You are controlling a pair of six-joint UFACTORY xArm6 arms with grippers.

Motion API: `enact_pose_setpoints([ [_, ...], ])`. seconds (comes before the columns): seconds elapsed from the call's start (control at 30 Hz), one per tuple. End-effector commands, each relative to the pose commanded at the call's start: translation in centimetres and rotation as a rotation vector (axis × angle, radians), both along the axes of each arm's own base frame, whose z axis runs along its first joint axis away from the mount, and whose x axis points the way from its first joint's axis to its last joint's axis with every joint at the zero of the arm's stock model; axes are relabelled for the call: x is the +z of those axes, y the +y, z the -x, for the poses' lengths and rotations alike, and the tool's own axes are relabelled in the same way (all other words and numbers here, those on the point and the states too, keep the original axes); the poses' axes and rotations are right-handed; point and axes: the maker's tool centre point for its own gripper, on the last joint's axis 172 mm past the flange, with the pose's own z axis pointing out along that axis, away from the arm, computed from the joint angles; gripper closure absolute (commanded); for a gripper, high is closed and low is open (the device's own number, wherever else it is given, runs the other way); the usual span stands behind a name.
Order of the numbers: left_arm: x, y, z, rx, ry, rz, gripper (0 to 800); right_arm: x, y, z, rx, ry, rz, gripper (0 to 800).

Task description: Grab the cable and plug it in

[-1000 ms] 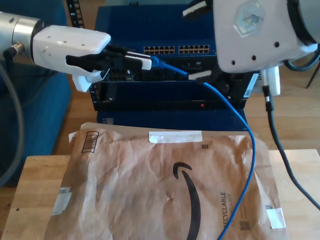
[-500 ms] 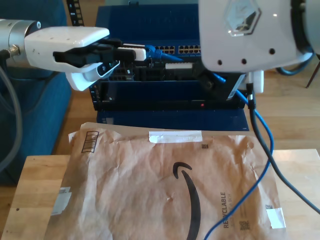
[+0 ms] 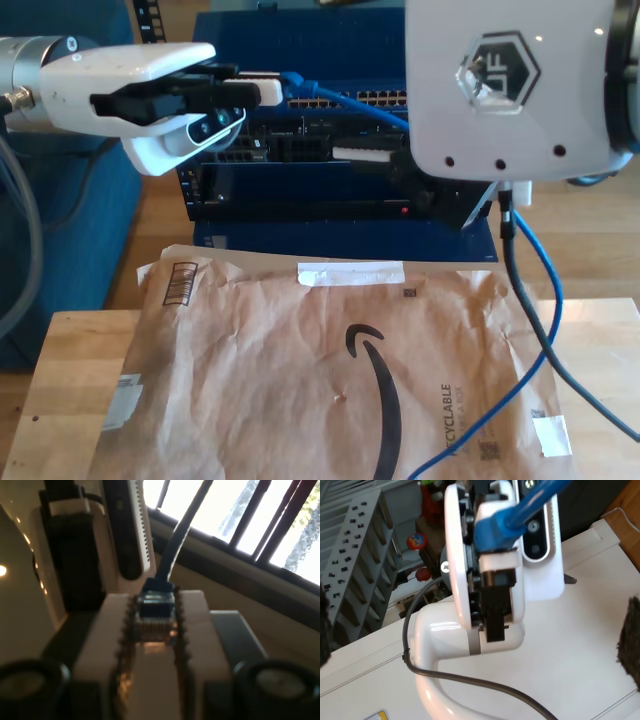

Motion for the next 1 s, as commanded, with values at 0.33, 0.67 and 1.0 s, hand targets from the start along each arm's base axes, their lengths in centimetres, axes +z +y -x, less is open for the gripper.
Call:
enact_pose_setpoints([
  [0.33, 0.5, 0.4, 0.8, -0.045, 0.013, 0.045, 794, -0.7, 0.2, -0.5, 0.005, -0.034, 0.014, 12],
  [0.67, 0.1, 0.4, 0.7, -0.051, 0.042, 0.057, 794, -1.6, 1.3, -0.5, 0.025, -0.09, 0.009, 65],
  [1.0, 0.2, 0.6, 1.3, -0.084, 0.09, 0.046, 793, -1.4, 1.2, -0.7, 0.015, -0.099, -0.002, 229],
])
